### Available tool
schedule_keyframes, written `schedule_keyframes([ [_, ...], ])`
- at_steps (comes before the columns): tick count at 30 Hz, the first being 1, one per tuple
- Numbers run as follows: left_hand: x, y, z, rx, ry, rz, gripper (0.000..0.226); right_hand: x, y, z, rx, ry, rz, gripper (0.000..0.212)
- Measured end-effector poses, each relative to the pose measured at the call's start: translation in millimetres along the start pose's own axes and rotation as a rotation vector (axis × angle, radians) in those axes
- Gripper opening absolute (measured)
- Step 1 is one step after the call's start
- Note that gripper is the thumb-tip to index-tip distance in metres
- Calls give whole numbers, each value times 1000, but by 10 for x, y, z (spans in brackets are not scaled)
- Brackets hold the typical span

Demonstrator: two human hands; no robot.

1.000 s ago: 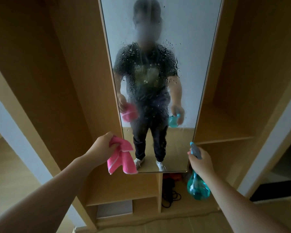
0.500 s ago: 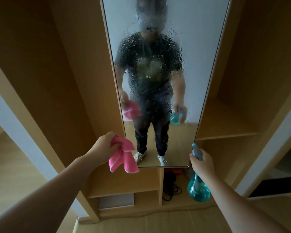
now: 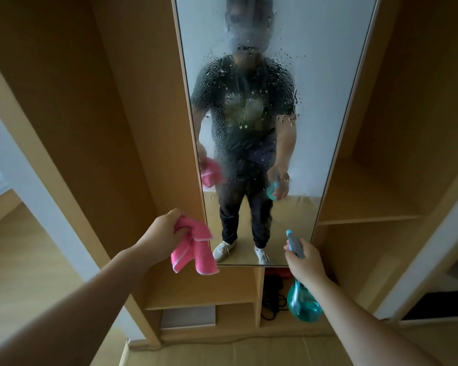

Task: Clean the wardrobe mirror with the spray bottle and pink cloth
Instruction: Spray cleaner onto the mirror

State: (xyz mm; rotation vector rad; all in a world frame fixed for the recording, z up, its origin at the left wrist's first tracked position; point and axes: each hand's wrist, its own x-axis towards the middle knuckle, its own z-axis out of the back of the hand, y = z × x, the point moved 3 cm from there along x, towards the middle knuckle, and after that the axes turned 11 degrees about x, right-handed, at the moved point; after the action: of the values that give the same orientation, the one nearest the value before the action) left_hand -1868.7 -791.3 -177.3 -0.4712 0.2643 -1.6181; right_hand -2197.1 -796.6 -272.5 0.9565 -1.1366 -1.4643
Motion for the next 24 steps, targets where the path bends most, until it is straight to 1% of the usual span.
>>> schedule_keyframes([
  [5,-91,58,30,-3,-10,18,20,-22,72,-172,6,21,16,6],
  [10,-142,96,40,6,-20,23,13,-19,84,-248,-10,21,37,7],
  [13,-152,101,61,13,-22,21,13,-5,84,-281,-32,6,28,9],
  [15,-149,91,84,12,-27,20,18,10,106,-333,-39,34,12,13],
  [19,-149,78,129,9,-41,31,24,29,220,-516,-65,124,17,13],
  [24,-168,115,145,6,-41,47,17,15,347,-759,-101,185,47,12],
])
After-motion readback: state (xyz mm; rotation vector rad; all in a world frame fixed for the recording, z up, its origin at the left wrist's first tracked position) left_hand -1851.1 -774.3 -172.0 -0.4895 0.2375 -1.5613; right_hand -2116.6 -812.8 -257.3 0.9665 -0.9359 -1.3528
